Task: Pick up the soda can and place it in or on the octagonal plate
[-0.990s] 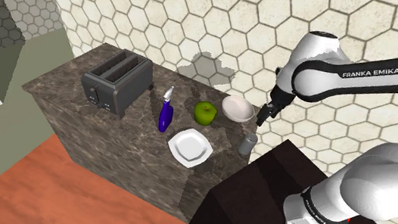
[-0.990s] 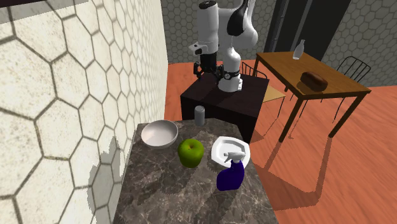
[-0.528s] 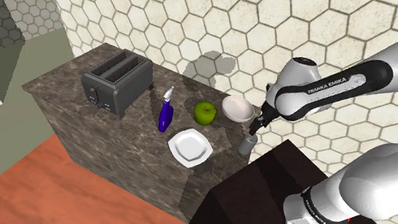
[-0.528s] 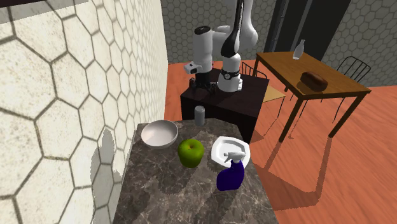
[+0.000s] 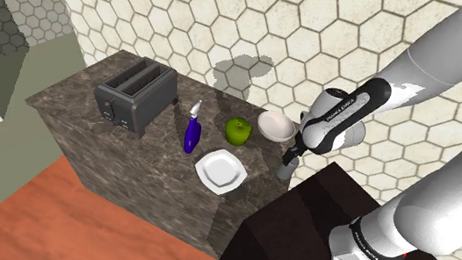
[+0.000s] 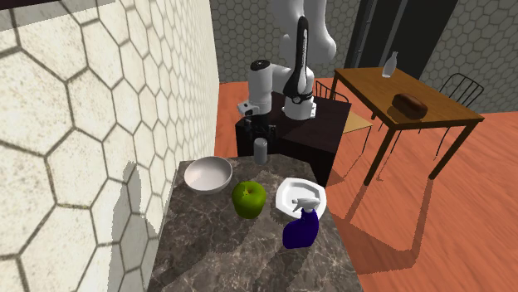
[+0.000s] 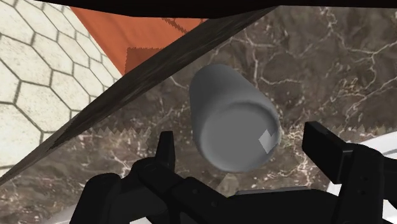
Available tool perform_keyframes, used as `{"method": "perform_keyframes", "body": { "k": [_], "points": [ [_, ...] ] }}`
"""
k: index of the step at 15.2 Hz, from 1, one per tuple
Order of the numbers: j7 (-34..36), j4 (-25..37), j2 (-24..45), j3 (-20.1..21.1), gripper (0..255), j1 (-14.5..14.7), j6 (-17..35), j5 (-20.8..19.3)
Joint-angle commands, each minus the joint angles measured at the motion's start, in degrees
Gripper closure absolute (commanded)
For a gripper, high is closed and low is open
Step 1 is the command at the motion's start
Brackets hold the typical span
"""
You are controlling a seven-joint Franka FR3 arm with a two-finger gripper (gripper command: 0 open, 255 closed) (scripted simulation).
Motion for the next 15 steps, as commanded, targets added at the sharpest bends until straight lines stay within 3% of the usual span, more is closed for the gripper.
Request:
{"method": "perform_keyframes", "body": {
  "k": [1, 4, 12, 13, 15],
  "points": [
    [-1.5, 0.6, 2.8, 0.9, 0, -0.4, 2.3, 2.1],
    [-3.3, 1.2, 6.1, 2.9, 0, -1.8, 4.9, 4.5],
    [-3.3, 1.2, 6.1, 3.0, 0, -1.8, 4.9, 4.4],
    [-3.3, 1.2, 6.1, 3.0, 255, -1.8, 4.9, 4.4],
    [-3.2, 1.2, 6.1, 3.0, 255, -1.8, 4.9, 4.4]
  ]
}}
